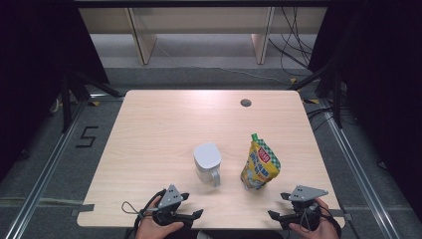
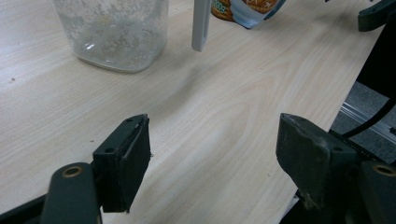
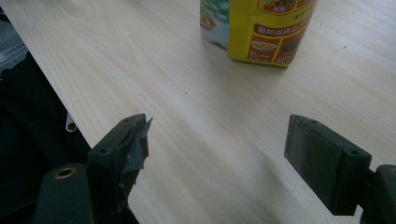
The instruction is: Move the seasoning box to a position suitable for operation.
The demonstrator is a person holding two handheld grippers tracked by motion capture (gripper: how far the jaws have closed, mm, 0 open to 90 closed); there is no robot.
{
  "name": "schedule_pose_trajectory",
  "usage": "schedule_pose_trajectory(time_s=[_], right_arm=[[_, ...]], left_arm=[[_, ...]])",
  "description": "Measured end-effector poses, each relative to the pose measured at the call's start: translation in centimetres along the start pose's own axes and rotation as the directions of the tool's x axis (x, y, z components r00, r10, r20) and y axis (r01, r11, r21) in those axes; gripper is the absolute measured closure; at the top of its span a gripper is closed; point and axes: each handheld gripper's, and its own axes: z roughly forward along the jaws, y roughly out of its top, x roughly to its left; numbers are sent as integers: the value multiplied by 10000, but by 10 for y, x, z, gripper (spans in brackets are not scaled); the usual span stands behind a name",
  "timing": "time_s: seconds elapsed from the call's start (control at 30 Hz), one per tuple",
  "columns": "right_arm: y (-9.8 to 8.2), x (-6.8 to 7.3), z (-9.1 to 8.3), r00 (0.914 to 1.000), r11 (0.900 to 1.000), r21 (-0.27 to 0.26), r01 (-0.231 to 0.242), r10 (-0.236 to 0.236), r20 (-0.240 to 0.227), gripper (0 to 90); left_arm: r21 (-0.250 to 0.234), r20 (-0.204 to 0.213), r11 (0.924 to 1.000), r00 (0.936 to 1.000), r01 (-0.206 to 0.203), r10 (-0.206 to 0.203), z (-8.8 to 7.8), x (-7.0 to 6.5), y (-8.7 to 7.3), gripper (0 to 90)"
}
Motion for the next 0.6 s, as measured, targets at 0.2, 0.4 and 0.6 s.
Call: schedule_pose_trajectory(time_s=[0.2,0.4,0.6], right_arm=[[0,1,0,10000,10000,6,-66,66,43,227],[0,-1,0,9998,9998,-86,197,-196,93,227],[-1,-1,0,9999,10000,-33,-32,33,164,227]], left_arm=[[-129,-91,9998,9999,-148,147,0,2,2,262],[-244,-66,9997,10000,31,-32,2,2,6,268],[-471,-75,9989,9999,-85,82,8,4,17,287]])
